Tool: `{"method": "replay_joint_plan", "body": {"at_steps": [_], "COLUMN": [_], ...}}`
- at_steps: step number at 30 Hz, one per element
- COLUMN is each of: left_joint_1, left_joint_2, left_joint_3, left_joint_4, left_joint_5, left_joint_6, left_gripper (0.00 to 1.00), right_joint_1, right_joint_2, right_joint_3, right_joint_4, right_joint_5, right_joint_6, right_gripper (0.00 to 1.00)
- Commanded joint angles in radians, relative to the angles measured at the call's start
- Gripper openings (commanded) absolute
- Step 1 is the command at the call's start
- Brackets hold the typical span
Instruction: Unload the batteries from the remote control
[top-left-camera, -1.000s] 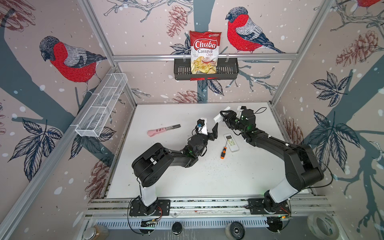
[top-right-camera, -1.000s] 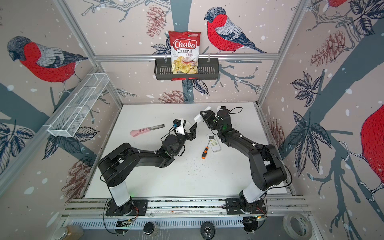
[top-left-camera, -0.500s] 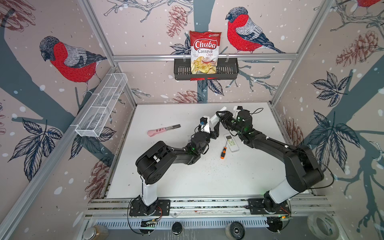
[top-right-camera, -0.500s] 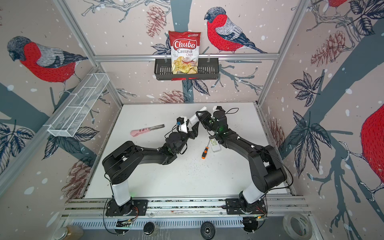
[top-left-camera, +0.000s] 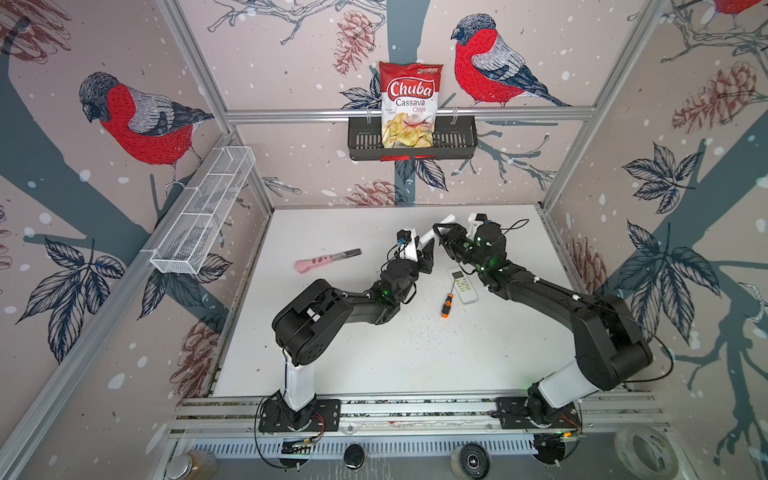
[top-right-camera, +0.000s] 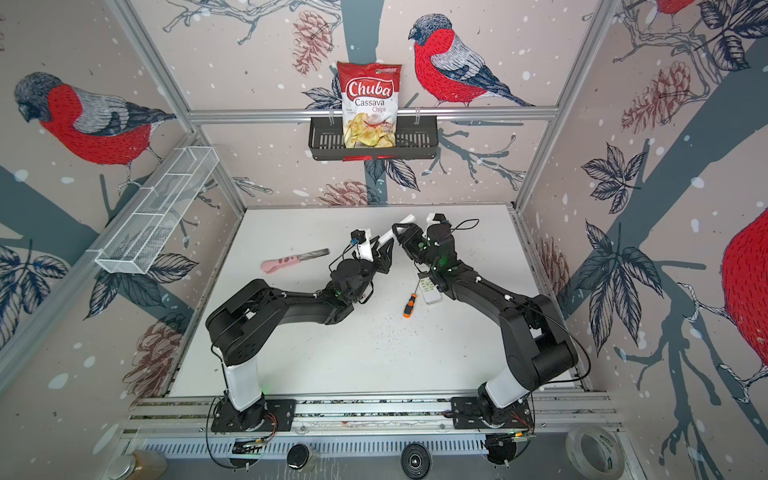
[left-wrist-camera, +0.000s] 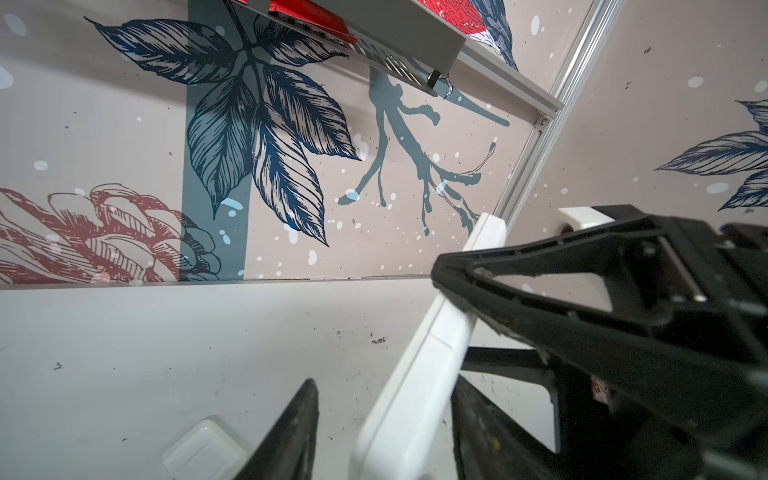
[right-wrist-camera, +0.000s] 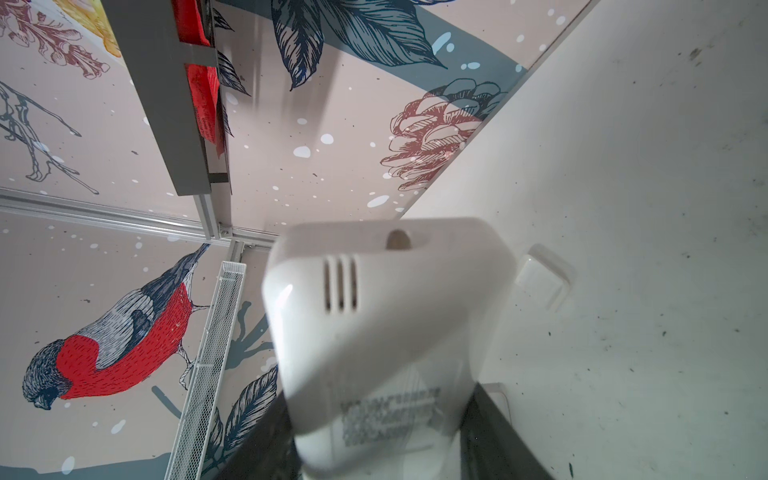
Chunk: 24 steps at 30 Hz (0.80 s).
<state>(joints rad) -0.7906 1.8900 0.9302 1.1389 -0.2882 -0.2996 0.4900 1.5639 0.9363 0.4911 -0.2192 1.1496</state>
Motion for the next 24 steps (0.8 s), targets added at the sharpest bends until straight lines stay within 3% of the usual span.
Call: {"method": "replay_joint_plan", "body": {"at_steps": [1,18,21,23,24], "left_joint_1": [0.005,0.005,0.005,0.005,0.005], "left_joint_2": [0.001,-0.022,-0.019,-0.013,-0.01], "left_joint_3": [0.003,-0.009,0.012,0.025,0.033], "left_joint_4": [0.002,0.0,-0.023,-0.035,-0.043], "left_joint_5": [-0.014,0.053,0.08,0.078,0.07], "left_joint_6": [-0.014,-0.01,-0.004,-0.004,-0.005], "left_gripper": [0.43,0.37,0.52,0.52,0.46], "right_joint_1": [-0.004,-0.05,-0.046,-0.045,-0.044], "right_joint_2": [-0.006,0.075,0.075,0.074,0.074], "right_joint_3": [0.002,0.096,0.097,0.098,0.098], "right_joint_4": [0.038,-0.029,-0.029,-0.029,-0.029], "right_joint_5": [-0.018,-0.158,-0.158,-0.157,-0.157], "right_joint_6": [-0.014,-0.065,-0.067,-0.067,-0.067], "right_gripper": [0.39,0.38,0.38,0.38,0.38]}}
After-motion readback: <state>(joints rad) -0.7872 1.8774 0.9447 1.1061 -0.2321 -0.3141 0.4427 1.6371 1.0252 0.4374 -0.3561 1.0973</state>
